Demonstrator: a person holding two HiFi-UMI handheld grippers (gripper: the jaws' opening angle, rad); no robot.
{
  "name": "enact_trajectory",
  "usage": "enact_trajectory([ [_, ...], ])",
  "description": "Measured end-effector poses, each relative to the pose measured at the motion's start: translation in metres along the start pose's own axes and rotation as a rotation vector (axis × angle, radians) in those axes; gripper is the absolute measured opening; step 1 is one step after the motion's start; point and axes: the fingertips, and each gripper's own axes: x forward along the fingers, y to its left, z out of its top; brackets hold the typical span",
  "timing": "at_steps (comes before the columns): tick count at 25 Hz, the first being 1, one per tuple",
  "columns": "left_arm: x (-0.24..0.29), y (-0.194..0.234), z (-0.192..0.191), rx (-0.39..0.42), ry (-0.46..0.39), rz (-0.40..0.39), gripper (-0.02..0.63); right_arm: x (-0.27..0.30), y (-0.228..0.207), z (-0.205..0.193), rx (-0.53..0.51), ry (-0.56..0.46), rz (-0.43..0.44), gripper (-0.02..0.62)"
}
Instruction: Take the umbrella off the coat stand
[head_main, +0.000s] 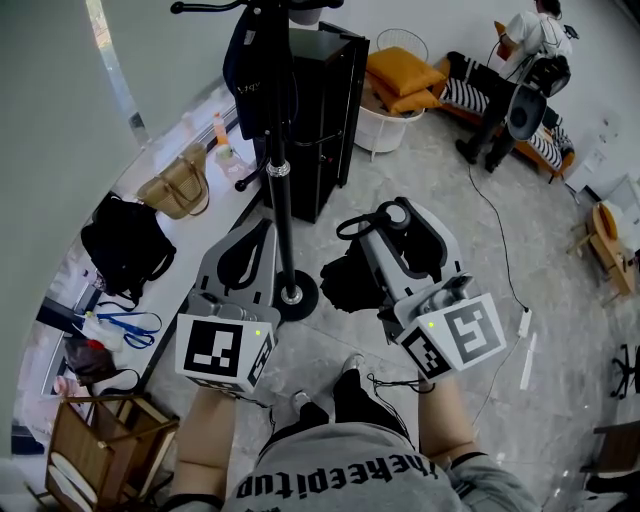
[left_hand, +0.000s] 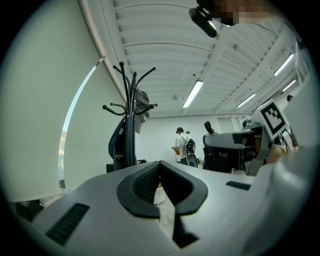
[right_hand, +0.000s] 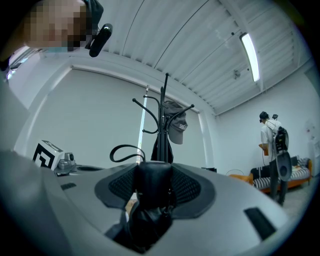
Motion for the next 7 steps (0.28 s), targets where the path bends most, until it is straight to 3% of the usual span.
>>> enact_trajectory([
  [7,-0.0007,0.0010,-0.0033,0.001,0.002,0.002,0.015,0.0001,0.0015,-0.0011,-0.001,-0.002,0.003,0.210],
])
